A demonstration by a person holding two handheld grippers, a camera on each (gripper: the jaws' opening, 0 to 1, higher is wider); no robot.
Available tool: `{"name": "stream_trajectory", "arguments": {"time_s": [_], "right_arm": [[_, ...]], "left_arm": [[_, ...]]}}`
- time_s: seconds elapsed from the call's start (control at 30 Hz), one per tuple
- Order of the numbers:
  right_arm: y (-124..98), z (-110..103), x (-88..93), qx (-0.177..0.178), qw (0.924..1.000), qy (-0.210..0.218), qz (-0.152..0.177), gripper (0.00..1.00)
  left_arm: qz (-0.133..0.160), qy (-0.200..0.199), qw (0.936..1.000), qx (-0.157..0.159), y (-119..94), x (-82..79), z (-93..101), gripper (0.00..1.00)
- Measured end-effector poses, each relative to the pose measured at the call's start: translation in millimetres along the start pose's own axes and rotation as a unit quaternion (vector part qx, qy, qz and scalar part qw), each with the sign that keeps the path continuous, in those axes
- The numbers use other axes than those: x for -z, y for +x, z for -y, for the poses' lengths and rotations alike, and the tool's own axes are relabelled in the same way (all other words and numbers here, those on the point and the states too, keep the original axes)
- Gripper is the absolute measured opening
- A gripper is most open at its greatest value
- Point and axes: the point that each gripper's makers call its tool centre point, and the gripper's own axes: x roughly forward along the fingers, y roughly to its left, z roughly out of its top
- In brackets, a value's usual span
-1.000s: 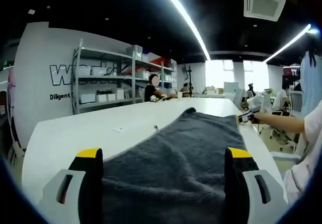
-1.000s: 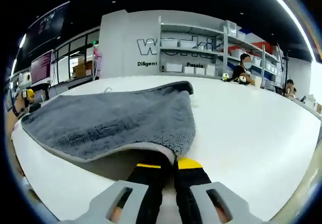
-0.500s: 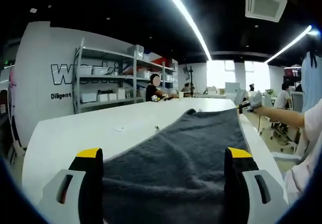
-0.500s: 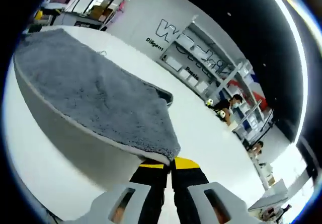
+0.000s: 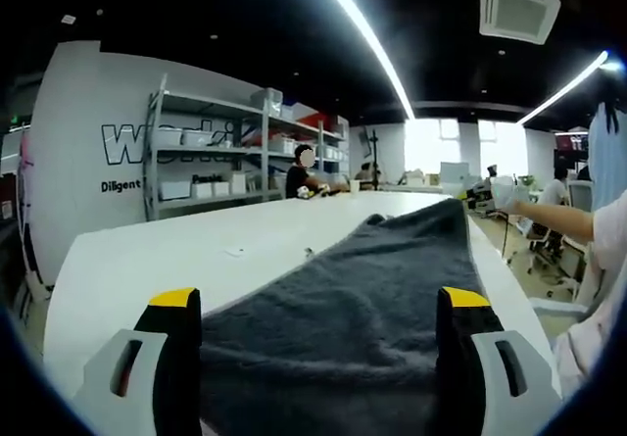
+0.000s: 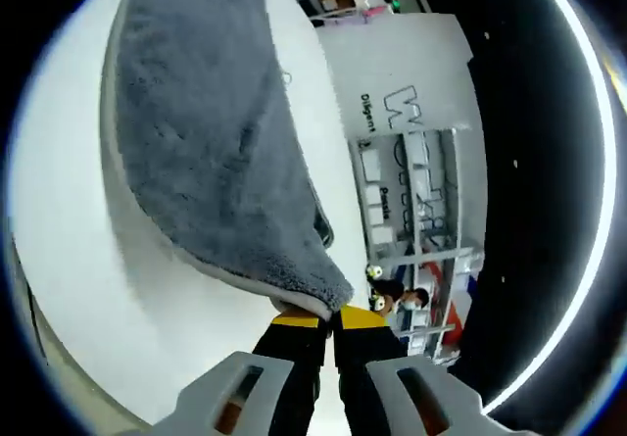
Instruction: Fold the towel on the table until its edges align and the towel forms a compact rectangular stack.
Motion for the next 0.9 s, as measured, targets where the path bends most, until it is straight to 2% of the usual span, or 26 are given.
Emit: {"name": "stream_trajectory", "arguments": {"time_s": [0.07, 0.23, 0.27, 0.4, 0.5, 0.77, 0.9], "right_arm": [[-7, -12, -22.1, -0.018, 0.9991, -0.022, 0.031, 0.0], [-15, -36, -60.5, -0.044, 0.9953, -0.051, 0.07, 0.0], [-16, -42, -70.7, -0.051, 0.9935, -0.055, 0.086, 0.0], [-13, -60, -96.1, -0.068, 0.9903, -0.06, 0.105, 0.0], [-8, -76, -112.4, -0.087, 0.9853, -0.085, 0.12, 0.0], [0, -103, -123.7, -0.113, 0.9789, -0.11, 0.13, 0.0], [-2, -100, -123.5, -0.11, 0.9808, -0.094, 0.131, 0.01]], "left_arm": [[0.0, 0.0, 1.0, 0.001, 0, -0.3, -0.2, 0.99], [0.0, 0.001, 1.0, 0.001, 1, -0.6, -0.4, 0.99], [0.0, 0.001, 1.0, 0.002, 1, -0.9, -0.3, 0.98], [0.002, 0.0, 1.0, 0.002, 1, -2.0, -0.3, 0.98], [0.004, -0.001, 1.0, 0.002, 0, -3.0, -0.5, 0.98], [0.001, 0.001, 1.0, 0.004, 1, -2.1, 1.6, 0.98], [-0.002, 0.002, 1.0, 0.005, 2, -0.2, 1.8, 0.98]]}}
